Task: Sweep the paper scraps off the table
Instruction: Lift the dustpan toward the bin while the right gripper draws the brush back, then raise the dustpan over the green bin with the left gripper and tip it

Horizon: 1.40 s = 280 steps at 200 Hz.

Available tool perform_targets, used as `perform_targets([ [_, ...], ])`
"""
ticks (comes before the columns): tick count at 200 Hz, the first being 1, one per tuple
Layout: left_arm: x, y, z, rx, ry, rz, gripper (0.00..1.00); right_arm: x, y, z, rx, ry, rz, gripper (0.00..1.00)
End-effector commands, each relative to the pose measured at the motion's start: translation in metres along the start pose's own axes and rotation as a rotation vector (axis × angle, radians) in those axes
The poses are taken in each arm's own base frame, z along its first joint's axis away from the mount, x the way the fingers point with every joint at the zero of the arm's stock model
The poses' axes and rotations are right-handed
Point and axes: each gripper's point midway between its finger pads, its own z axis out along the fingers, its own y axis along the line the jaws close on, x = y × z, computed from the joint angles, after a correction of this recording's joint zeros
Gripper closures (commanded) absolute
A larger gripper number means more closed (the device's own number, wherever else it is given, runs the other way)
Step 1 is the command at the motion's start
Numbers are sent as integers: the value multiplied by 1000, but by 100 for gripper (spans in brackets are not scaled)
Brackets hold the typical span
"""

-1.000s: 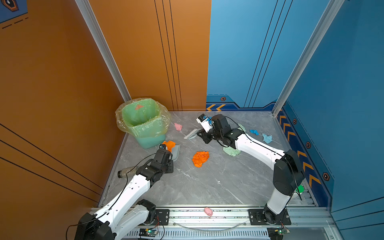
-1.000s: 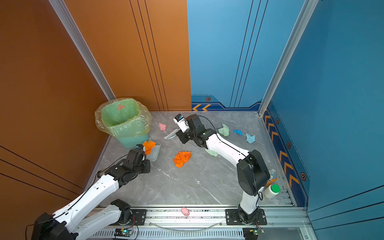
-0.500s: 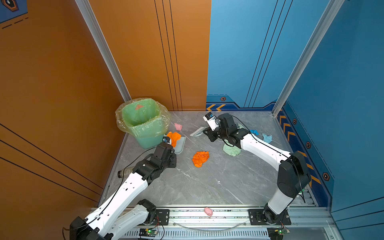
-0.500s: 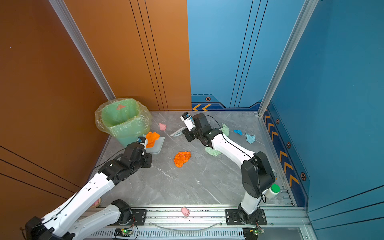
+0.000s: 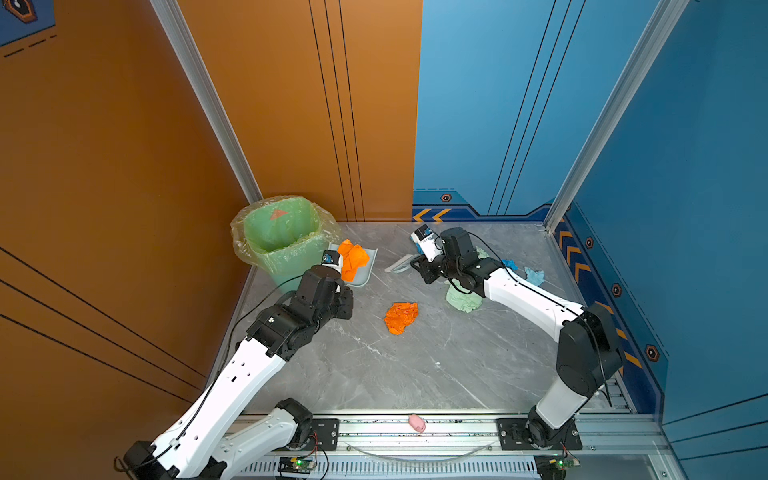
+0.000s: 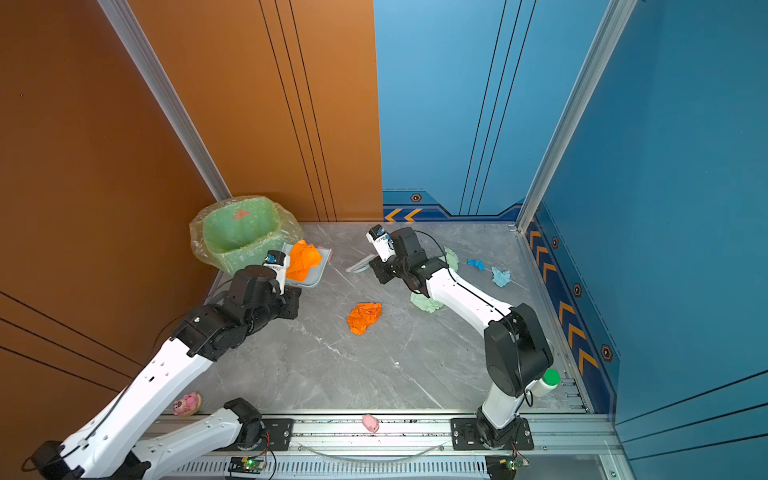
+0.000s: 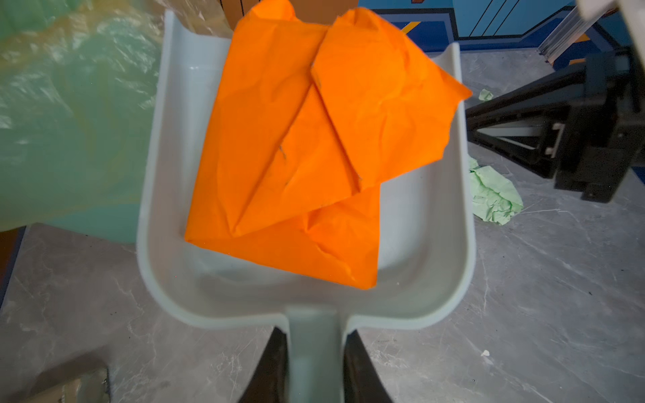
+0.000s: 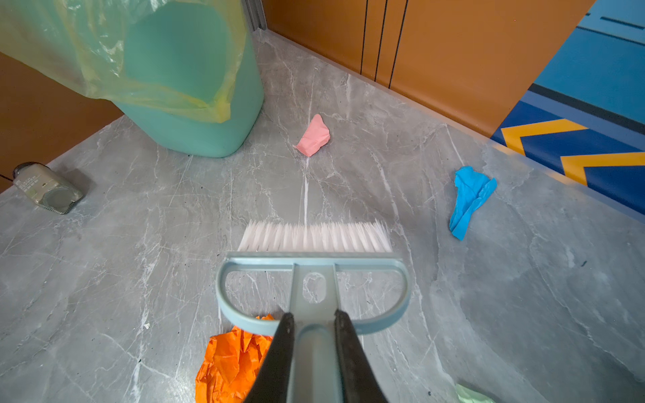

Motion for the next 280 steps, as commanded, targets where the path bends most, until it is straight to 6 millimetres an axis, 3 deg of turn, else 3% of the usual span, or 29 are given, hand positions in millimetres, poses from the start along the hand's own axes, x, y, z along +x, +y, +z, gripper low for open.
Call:
perform_targets([
  [1,-14,-3,-12,7,-14,44,100,-8,-3,-11,22,-36,9,100],
  [106,-68,12,-27,-11,-56,20,100,-5,-2,-13,19,-31,13,100],
  [236,-109,83,-13,25,-59,-298,100,-1,-1,-12,10,-30,11,100],
  [280,-125,102,-11,149,-107,-478,100,0,-1,-11,9,-26,14,100],
])
